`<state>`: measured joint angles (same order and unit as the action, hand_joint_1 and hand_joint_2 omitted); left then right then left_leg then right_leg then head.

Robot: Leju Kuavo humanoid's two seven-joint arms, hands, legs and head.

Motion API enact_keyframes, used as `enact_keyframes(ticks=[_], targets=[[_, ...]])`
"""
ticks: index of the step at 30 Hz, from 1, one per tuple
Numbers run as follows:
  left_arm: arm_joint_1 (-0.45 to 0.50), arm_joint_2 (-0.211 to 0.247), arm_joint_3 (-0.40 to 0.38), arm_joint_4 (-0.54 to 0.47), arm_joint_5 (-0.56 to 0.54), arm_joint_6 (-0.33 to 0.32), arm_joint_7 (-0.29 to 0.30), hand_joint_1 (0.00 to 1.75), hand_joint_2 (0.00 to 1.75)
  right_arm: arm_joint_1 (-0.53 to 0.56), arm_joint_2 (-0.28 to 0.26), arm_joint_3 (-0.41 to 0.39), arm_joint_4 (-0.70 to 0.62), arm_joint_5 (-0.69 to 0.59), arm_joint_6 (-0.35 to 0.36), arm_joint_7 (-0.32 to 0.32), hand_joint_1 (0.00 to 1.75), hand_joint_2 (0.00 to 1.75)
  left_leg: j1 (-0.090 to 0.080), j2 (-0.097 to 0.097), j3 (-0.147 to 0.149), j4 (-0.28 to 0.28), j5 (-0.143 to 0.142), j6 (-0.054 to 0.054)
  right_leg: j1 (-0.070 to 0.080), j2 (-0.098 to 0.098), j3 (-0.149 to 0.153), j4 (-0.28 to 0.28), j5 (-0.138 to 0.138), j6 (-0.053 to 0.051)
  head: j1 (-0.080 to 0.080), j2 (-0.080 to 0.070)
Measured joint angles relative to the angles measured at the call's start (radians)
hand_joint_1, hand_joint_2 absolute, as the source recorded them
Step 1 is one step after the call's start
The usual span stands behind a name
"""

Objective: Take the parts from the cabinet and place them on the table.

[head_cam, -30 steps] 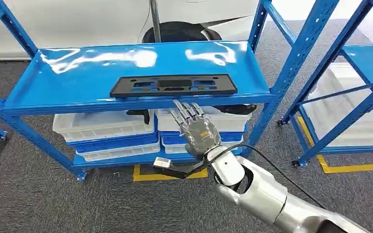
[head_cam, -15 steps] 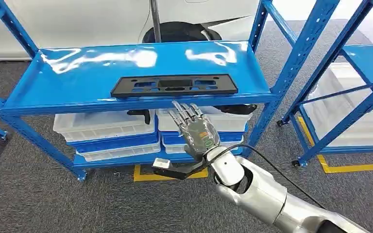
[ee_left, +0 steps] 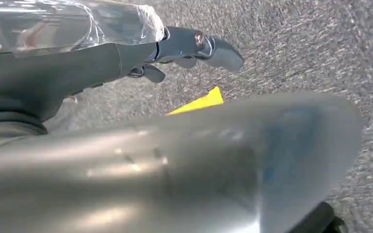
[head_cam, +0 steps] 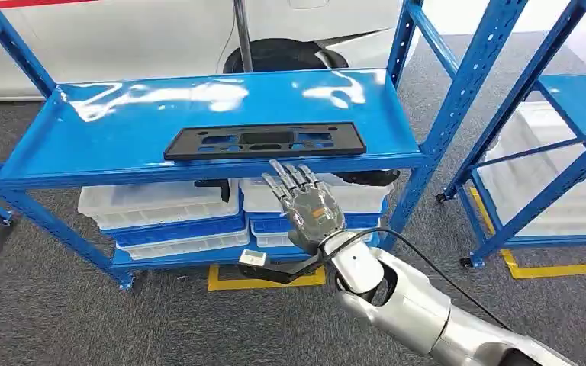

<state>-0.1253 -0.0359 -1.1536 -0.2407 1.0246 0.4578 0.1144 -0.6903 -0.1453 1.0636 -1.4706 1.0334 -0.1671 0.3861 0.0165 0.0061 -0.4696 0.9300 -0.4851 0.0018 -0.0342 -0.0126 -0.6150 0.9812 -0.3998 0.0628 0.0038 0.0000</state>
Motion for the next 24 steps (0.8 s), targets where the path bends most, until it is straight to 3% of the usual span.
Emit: enact_keyframes(ticks=[3,4,5,7,8,9,10,12,13,14,17,18,19,20,22,23,24], targets=[[-0.001,0.000,-0.003,0.000,-0.001,0.001,0.000,0.00,0.00,-0.001,0.000,0.000,0.000,0.000,0.000,0.000,0.00,1.75,0.009,0.008,0.007,-0.004,-0.010,-0.011,0.004,0.011,-0.002,0.003,-0.011,-0.026,-0.003,0.000],[-0.003,0.000,-0.004,0.000,-0.002,0.001,0.000,0.00,0.00,-0.001,0.002,0.000,0.000,0.000,0.000,0.000,0.00,1.75,0.011,0.005,-0.004,0.029,-0.026,-0.012,0.004,0.014,0.002,0.003,-0.013,-0.033,-0.005,0.000],[-0.006,0.000,-0.005,0.000,-0.002,0.001,0.000,0.00,0.00,-0.004,0.003,0.000,0.000,0.000,0.000,0.000,0.00,1.75,0.011,0.005,-0.040,0.098,-0.057,-0.013,0.005,0.014,0.005,0.003,-0.017,-0.038,-0.005,0.000],[-0.006,0.000,-0.007,0.000,-0.002,0.002,0.000,0.00,0.00,-0.002,0.003,0.000,0.000,0.000,0.000,-0.003,0.00,1.75,0.006,0.004,-0.150,0.288,-0.126,-0.012,0.011,0.018,0.011,0.003,-0.025,-0.048,-0.007,0.000],[-0.005,0.000,-0.010,0.000,-0.002,0.002,0.000,0.00,0.00,0.000,0.003,0.000,0.000,0.000,0.000,-0.003,0.00,1.75,0.005,0.004,-0.198,0.356,-0.134,-0.009,0.016,0.020,0.017,0.003,-0.030,-0.052,-0.007,0.000],[-0.003,0.000,-0.013,0.000,-0.002,0.002,0.000,0.00,0.00,0.002,0.003,0.000,0.000,0.000,0.000,-0.003,0.00,1.75,0.003,0.004,-0.222,0.370,-0.116,-0.005,0.020,0.024,0.025,0.003,-0.035,-0.054,-0.007,0.000],[-0.002,0.000,-0.014,0.000,-0.002,0.002,0.000,0.00,0.00,0.002,0.003,0.000,0.000,0.000,0.000,-0.003,0.00,1.75,-0.001,0.004,-0.221,0.334,-0.072,0.003,0.024,0.029,0.035,0.003,-0.042,-0.055,-0.007,0.000],[-0.002,0.000,-0.016,0.000,-0.003,0.003,0.000,0.00,0.00,0.001,0.005,0.000,0.000,0.000,0.000,-0.003,0.00,1.75,-0.011,0.001,-0.163,0.153,0.060,0.024,0.029,0.034,0.065,0.003,-0.059,-0.055,-0.007,0.000],[-0.003,0.000,-0.016,0.001,-0.003,0.003,0.000,0.00,0.00,0.000,0.006,0.000,0.000,0.000,0.000,-0.003,0.00,1.75,-0.018,-0.003,-0.140,0.063,0.108,0.037,0.029,0.035,0.074,0.001,-0.067,-0.055,-0.007,0.000],[-0.003,0.001,-0.017,0.004,-0.002,0.003,0.000,0.00,0.00,-0.002,0.006,0.000,0.001,-0.001,0.000,-0.003,0.00,1.75,-0.024,-0.006,-0.127,0.062,0.092,0.041,0.037,0.036,0.080,0.001,-0.072,-0.050,-0.006,0.000],[-0.005,0.001,-0.019,0.004,-0.002,0.004,0.001,0.00,0.00,-0.002,0.008,0.000,0.001,-0.001,-0.001,-0.003,0.00,1.75,-0.029,-0.006,-0.122,0.042,0.085,0.041,0.029,0.040,0.080,-0.006,-0.077,-0.039,-0.007,0.000],[-0.005,-0.001,-0.019,0.004,-0.002,0.004,0.001,0.00,0.00,-0.004,0.010,0.000,0.000,-0.001,-0.001,-0.003,0.00,1.75,-0.019,-0.006,-0.115,0.031,0.087,0.043,0.035,0.039,0.084,-0.007,-0.082,-0.031,-0.007,0.000],[-0.005,-0.001,-0.020,0.004,-0.002,0.004,0.001,0.00,0.00,-0.004,0.009,-0.001,0.000,-0.001,-0.001,-0.003,0.00,1.75,-0.015,-0.007,-0.105,0.024,0.088,0.044,0.031,0.030,0.082,0.008,-0.088,-0.026,-0.006,0.000],[-0.006,0.000,-0.020,0.004,-0.002,0.004,0.001,0.00,0.00,-0.005,0.009,-0.001,0.000,-0.001,-0.001,-0.003,0.00,1.75,-0.014,-0.005,-0.099,0.023,0.084,0.052,0.032,0.026,0.062,0.054,-0.112,-0.024,-0.006,0.000],[-0.008,-0.001,-0.021,0.005,-0.002,0.004,0.001,0.00,0.00,-0.003,0.009,-0.001,0.000,-0.001,-0.001,-0.003,0.00,1.75,-0.014,-0.005,-0.089,0.023,0.075,0.058,0.028,0.025,-0.027,0.219,-0.180,-0.017,-0.006,0.000],[-0.007,-0.001,-0.021,0.005,-0.002,0.004,0.002,0.00,0.00,0.000,0.009,0.000,0.001,-0.002,-0.001,-0.003,0.00,1.75,-0.013,-0.006,-0.084,0.023,0.070,0.058,0.027,0.025,-0.075,0.293,-0.199,-0.014,-0.006,0.000],[-0.005,-0.002,-0.021,0.005,-0.002,0.005,0.002,0.00,0.00,0.002,0.008,0.000,0.002,-0.002,-0.001,-0.002,0.00,1.75,-0.013,-0.006,-0.078,0.023,0.065,0.057,0.025,0.024,-0.104,0.326,-0.193,-0.012,-0.006,0.000]])
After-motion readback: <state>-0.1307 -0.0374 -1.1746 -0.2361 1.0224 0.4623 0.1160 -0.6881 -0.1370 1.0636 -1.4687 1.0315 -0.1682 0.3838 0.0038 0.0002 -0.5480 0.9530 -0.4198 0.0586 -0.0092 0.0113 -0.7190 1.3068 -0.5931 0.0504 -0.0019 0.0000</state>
